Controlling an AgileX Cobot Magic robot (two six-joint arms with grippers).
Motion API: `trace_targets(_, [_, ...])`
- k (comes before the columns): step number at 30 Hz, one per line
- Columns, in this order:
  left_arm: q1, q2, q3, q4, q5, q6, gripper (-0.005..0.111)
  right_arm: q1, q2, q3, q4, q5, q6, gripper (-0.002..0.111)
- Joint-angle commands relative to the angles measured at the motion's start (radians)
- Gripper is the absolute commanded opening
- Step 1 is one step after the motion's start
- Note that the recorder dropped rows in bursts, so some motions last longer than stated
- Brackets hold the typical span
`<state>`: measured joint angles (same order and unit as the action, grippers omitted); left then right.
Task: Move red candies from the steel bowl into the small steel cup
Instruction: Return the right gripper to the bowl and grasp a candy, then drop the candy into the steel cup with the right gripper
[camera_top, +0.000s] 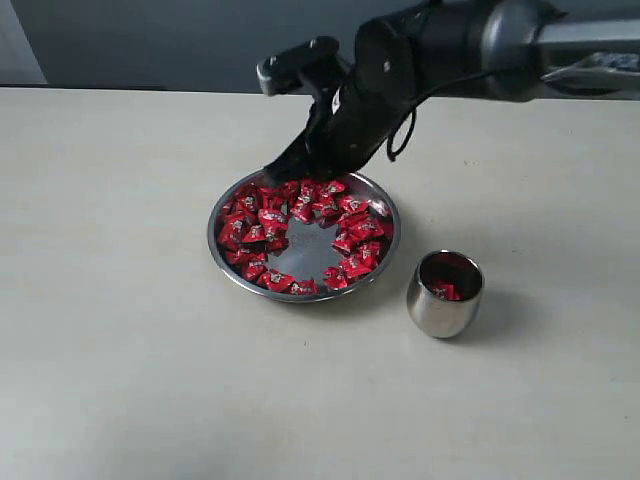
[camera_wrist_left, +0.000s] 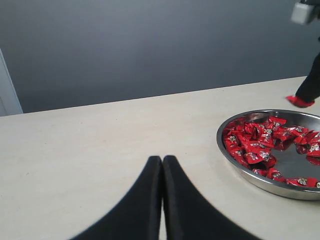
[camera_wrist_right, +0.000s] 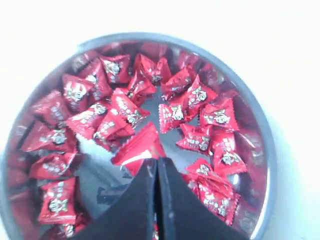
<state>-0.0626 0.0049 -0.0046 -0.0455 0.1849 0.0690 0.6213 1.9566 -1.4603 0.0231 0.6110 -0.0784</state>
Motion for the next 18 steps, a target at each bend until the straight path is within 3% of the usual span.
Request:
trace_targets(1, [0.001, -0.005, 0.005, -0.001, -0.005, -0.001, 0.002, -0.002, -0.187, 0.128, 0.013, 0.022, 0.005, -0.001])
trace_targets(8, [0.001, -0.005, 0.005, -0.001, -0.005, -0.001, 0.002, -0.004, -0.466, 0.39, -0.036, 0.02, 0.049, -0.001])
trace_targets(10, [0.001, -0.005, 0.005, -0.001, -0.005, -0.001, 0.002, -0.004, -0.537, 0.482, -0.135, -0.005, 0.165, -0.001])
trace_targets(18, [0.001, -0.005, 0.005, -0.001, -0.005, -0.001, 0.002, -0.004, -0.543, 0.612, -0.281, -0.02, 0.365, -0.001])
